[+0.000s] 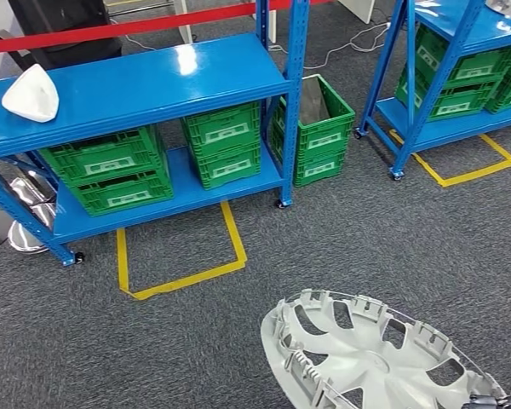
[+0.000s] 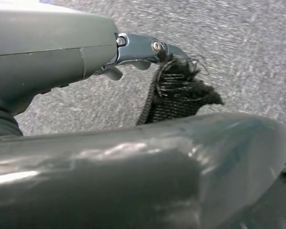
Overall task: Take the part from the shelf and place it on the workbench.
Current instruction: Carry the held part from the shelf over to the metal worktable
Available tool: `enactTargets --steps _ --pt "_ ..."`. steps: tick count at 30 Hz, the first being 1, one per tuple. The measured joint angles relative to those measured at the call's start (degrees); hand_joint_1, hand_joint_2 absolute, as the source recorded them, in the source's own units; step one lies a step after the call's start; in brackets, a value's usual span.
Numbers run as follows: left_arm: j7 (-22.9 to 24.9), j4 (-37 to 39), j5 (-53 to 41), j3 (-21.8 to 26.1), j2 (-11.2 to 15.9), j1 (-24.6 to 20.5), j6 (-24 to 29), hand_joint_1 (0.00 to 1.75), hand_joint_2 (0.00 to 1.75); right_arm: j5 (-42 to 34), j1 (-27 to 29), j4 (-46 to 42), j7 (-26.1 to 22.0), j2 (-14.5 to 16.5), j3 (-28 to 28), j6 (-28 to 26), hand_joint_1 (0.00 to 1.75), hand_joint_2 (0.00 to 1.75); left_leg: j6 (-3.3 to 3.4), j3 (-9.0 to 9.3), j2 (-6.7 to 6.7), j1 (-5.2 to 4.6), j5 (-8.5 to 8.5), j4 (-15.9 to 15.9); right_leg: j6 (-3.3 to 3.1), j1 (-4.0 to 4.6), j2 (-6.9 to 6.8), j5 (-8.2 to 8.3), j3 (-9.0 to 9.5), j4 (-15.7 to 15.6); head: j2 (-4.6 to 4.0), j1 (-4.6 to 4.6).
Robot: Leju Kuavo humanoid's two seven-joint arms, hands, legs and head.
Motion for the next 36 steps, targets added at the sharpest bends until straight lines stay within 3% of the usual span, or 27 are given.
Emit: enactTargets --steps 2,5,7,10,11,12,13,15,17,20,22,23,25,26,27,28,29,31,32,34,36 --pt "-0.16 0.42 -0.15 0.52 -0.04 -0.23 0.0 0.0 0.0 0.01 0.09 -0.24 0.0 0.0 -0.07 -0.04 1.75 1.75 0.73 2.57 -1.31 -0.23 2.06 -5.95 0.19 0.04 0.69 0.08 -0.19 0.08 0.0 -0.03" --pt "-0.54 0.83 -0.17 1.11 -0.09 -0.47 0.0 0.0 0.0 0.11 0.37 -0.5 0.03 0.0 -0.09 -0.15 1.75 1.75 0.72 3.05 -1.12 -0.33 2.17 -7.77 1.04 -0.28 1.45 0.41 -0.83 0.0 0.0 -0.21" --pt "-0.81 0.98 -0.18 1.38 -0.16 -0.61 0.0 0.0 0.0 0.19 0.59 -0.62 0.02 -0.01 -0.1 -0.26 1.75 1.75 0.94 3.27 -0.41 -0.1 2.65 -8.59 1.55 -0.3 0.48 -0.68 -1.73 1.4 -0.01 -0.05" --pt "-1.06 1.45 -0.29 1.84 -0.28 -0.86 -0.02 0.0 0.0 0.47 0.74 -0.67 -0.02 -0.01 0.06 -0.69 1.75 1.75 1.19 3.29 0.78 -0.09 2.9 -8.94 2.23 -0.3 -1.47 -5.61 -6.14 10.83 -0.01 0.15" --pt "-1.17 1.66 -0.43 2.08 -0.29 -0.9 -0.03 0.0 0.0 0.63 0.87 -0.67 0.03 0.0 0.17 -0.91 1.75 1.75 1.2 3.27 1.2 -0.15 2.89 -8.91 2.47 -0.33 -1.64 -6.61 -7.52 13.87 -0.01 0.14" --pt "-1.35 1.86 -0.61 2.36 -0.3 -0.95 -0.05 0.0 0.0 0.8 1.04 -0.66 0.1 0.0 0.29 -1.18 1.75 1.75 1.2 3.27 1.61 -0.19 2.87 -8.88 2.65 -0.35 -1.74 -6.59 -8.08 15.2 -0.01 0.13" --pt "-1.55 2.04 -0.77 2.61 -0.31 -1.03 -0.09 0.0 0.0 0.92 1.19 -0.66 0.19 0.0 0.38 -1.45 1.75 1.75 1.16 3.28 1.98 -0.2 2.82 -8.82 2.75 -0.37 -1.87 -5.49 -7.5 14.21 -0.01 0.14" --pt "-1.88 2.32 -1.06 3.06 -0.37 -1.26 -0.16 0.0 0.0 1.02 1.34 -0.67 0.32 0.0 0.51 -1.97 1.75 1.75 0.89 3.34 2.59 -0.21 2.61 -8.59 2.83 -0.4 -2.89 -2.04 -3.65 6.9 -0.01 0.15" --pt "-2.05 2.48 -1.26 3.5 -0.45 -1.49 -0.19 0.0 0.0 1.03 1.5 -0.73 0.44 -0.01 0.57 -2.37 1.75 1.75 0.34 3.33 2.95 -0.48 2.27 -8.23 2.29 -0.27 -3.86 -0.41 -0.41 0.87 -0.01 0.13" --pt "-2.2 2.69 -1.65 4.23 -0.47 -1.64 -0.3 0.0 0.0 1.0 2.12 -0.84 0.7 -0.02 0.58 -2.96 1.75 1.75 -0.43 3.4 3.42 -0.71 2.21 -8.11 0.91 -0.08 -3.43 -0.21 0.31 -0.25 -0.02 0.07" --pt "-2.23 2.79 -1.86 4.63 -0.51 -1.67 -0.36 0.0 0.0 0.99 2.38 -0.96 0.8 -0.02 0.56 -3.09 1.75 1.75 -1.03 3.02 2.94 -0.54 1.08 -6.92 0.19 -0.19 -2.99 0.12 0.23 -0.45 -0.02 0.01" --pt "-2.27 2.82 -1.91 4.79 -0.54 -1.68 -0.37 0.0 0.0 0.99 2.43 -1.03 0.83 -0.02 0.55 -3.11 1.75 1.75 -1.33 2.17 2.4 -0.44 -0.42 -4.77 -0.1 -0.28 -2.76 0.27 0.2 -0.55 -0.02 -0.07" --pt "-2.34 2.95 -1.93 5.08 -0.59 -1.68 -0.4 0.0 0.0 0.97 2.49 -1.13 0.86 -0.02 0.55 -3.19 1.75 1.75 -1.7 -0.88 1.41 -0.24 -4.36 2.52 -0.36 -0.27 -2.22 0.37 0.03 -0.55 -0.02 -0.21" --pt "-2.37 3.03 -1.95 5.2 -0.58 -1.66 -0.44 0.0 0.0 0.97 2.58 -1.14 0.9 -0.02 0.55 -3.25 1.75 1.75 -1.76 -2.41 1.26 -0.2 -5.72 6.05 -0.39 -0.24 -1.9 0.39 -0.03 -0.53 -0.02 -0.21" --pt "-2.42 3.1 -2.01 5.28 -0.57 -1.65 -0.5 0.0 0.0 0.96 2.72 -1.14 0.94 -0.02 0.55 -3.36 1.75 1.75 -1.75 -3.28 1.21 -0.18 -6.04 8.05 -0.4 -0.21 -1.57 0.4 -0.06 -0.52 -0.02 -0.21" --pt "-2.5 3.16 -2.11 5.36 -0.57 -1.64 -0.55 0.0 0.0 0.96 2.9 -1.14 0.99 -0.02 0.54 -3.5 1.75 1.75 -1.65 -3.18 1.16 -0.18 -5.2 7.88 -0.4 -0.2 -1.18 0.4 -0.03 -0.51 -0.02 -0.21" --pt "-2.6 3.18 -2.23 5.46 -0.56 -1.63 -0.6 0.0 0.0 0.95 3.13 -1.15 1.05 -0.02 0.5 -3.69 1.75 1.75 -1.48 -2.02 0.98 -0.18 -3.3 5.37 -0.39 -0.19 -0.8 0.4 0.07 -0.5 -0.02 -0.22" --pt "-2.79 3.18 -2.49 5.75 -0.56 -1.61 -0.71 0.0 0.0 0.93 3.75 -1.29 1.13 -0.02 0.32 -4.22 1.75 1.75 -0.87 1.56 -0.46 -0.18 0.75 -2.56 -0.28 -0.13 -0.09 0.41 0.18 -0.44 -0.02 -0.17" --pt "-2.86 3.18 -2.6 5.94 -0.57 -1.6 -0.78 0.0 0.0 0.94 4.06 -1.39 1.15 -0.02 0.21 -4.53 1.75 1.75 -0.62 2.9 -1.23 -0.18 1.79 -5.69 -0.09 -0.13 0.24 0.45 0.07 -0.37 -0.02 -0.17" --pt "-2.94 3.18 -2.79 6.3 -0.61 -1.55 -0.91 0.0 0.0 1.03 4.73 -1.57 1.17 -0.01 0.05 -5.17 1.75 1.75 -0.3 3.64 -1.98 -0.34 1.92 -7.91 0.58 -0.25 0.89 0.72 -0.41 -0.36 -0.02 -0.15" --pt "-3.01 3.18 -2.99 6.58 -0.66 -1.49 -1.01 0.0 0.0 1.33 5.45 -1.79 1.16 0.0 -0.01 -5.62 1.75 1.75 0.17 3.69 -1.23 -0.38 2.24 -8.52 1.3 -0.49 1.33 0.87 -0.82 -0.4 -0.01 -0.15"
